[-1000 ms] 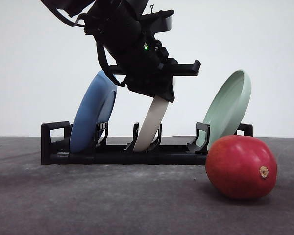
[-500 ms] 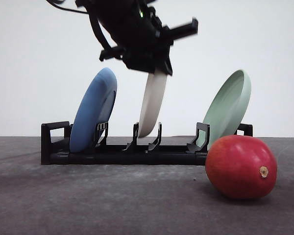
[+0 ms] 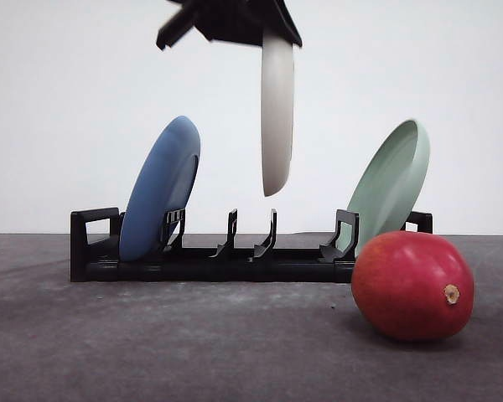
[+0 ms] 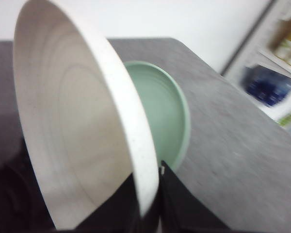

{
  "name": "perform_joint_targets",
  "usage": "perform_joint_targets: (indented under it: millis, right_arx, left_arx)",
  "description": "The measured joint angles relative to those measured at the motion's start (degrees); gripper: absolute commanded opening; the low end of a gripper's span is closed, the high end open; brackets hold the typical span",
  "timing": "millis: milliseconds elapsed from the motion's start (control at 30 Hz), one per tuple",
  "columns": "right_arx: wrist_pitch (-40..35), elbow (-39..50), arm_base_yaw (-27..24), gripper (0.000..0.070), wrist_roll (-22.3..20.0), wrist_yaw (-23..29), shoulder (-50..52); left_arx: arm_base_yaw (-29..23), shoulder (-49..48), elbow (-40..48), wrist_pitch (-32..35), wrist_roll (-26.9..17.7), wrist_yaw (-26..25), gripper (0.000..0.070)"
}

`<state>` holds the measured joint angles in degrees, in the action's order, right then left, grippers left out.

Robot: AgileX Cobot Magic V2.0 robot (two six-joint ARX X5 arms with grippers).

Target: Place pomegranate in white plate

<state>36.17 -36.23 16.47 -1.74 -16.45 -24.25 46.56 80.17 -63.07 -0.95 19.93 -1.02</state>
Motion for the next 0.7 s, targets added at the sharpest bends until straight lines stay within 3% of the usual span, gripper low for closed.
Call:
perform_joint_targets:
  millis: [200, 333, 533, 700]
  right_arx:
    - [0.03, 0.0, 0.0, 0.0379, 0.02, 0.0, 0.0]
    - [0.56, 0.0, 0.0, 0.0379, 0.04, 0.0, 0.0]
    - [0.65, 0.0, 0.0, 0.0379, 0.04, 0.0, 0.0]
    - [0.67, 0.0, 0.0, 0.0379, 0.04, 0.0, 0.0]
  left_arx:
    - [0.49, -6.44, 0.24, -5.83, 0.69, -1.17, 0.0006]
    - [1.27, -12.38, 4.14, -3.21, 0.69, -1.19, 0.0006]
    - [1.51, -22.52, 17.23, 3.07, 1.01, -1.26, 0.0006]
    - [3.21, -30.33, 23.84, 0.89, 0.51, -0.17, 0.0006]
